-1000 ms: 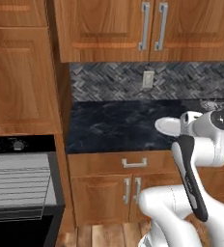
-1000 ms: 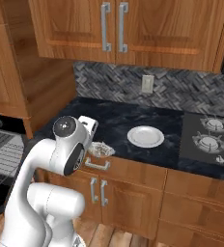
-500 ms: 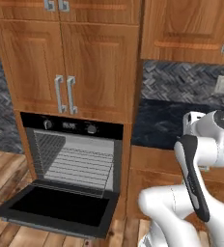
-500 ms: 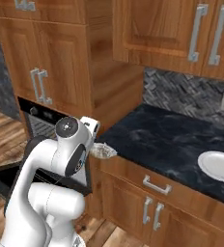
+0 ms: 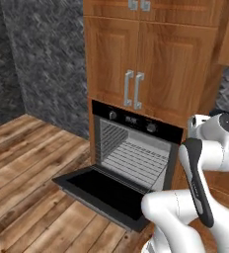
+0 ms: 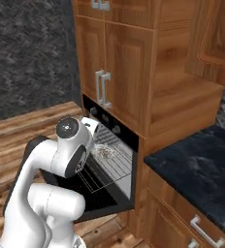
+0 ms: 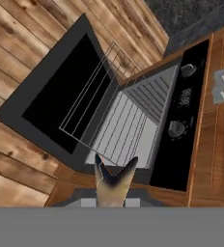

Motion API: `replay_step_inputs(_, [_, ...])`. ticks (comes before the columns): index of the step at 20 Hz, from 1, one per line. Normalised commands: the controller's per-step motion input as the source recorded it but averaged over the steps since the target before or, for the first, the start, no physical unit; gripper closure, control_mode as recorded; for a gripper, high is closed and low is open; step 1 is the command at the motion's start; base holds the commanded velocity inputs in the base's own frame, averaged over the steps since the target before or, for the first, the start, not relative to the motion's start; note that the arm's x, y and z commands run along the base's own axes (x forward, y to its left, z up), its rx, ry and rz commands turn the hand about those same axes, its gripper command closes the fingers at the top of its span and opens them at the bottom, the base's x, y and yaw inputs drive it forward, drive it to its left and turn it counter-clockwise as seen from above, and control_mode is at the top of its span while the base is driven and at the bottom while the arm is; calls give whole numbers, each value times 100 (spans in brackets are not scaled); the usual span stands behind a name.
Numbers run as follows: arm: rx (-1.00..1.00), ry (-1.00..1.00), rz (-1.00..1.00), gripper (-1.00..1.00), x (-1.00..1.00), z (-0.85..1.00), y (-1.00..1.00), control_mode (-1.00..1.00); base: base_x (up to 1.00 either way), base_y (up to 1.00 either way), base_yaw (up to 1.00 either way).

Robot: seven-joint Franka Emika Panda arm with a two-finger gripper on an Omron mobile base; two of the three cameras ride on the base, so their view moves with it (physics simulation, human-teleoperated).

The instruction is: Place the fish on the rack of the oven, and slide the rack back inside. Close the oven door.

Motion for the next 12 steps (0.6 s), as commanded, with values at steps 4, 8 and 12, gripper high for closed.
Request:
replay_step_inputs(4, [0,0,0,100,0,0,0,100,-13,0,58])
replay_step_inputs(8, [0,0,0,100,0,0,0,100,-7,-3,54])
replay_step_inputs(12, [0,0,0,100,0,0,0,100,0,-12,43])
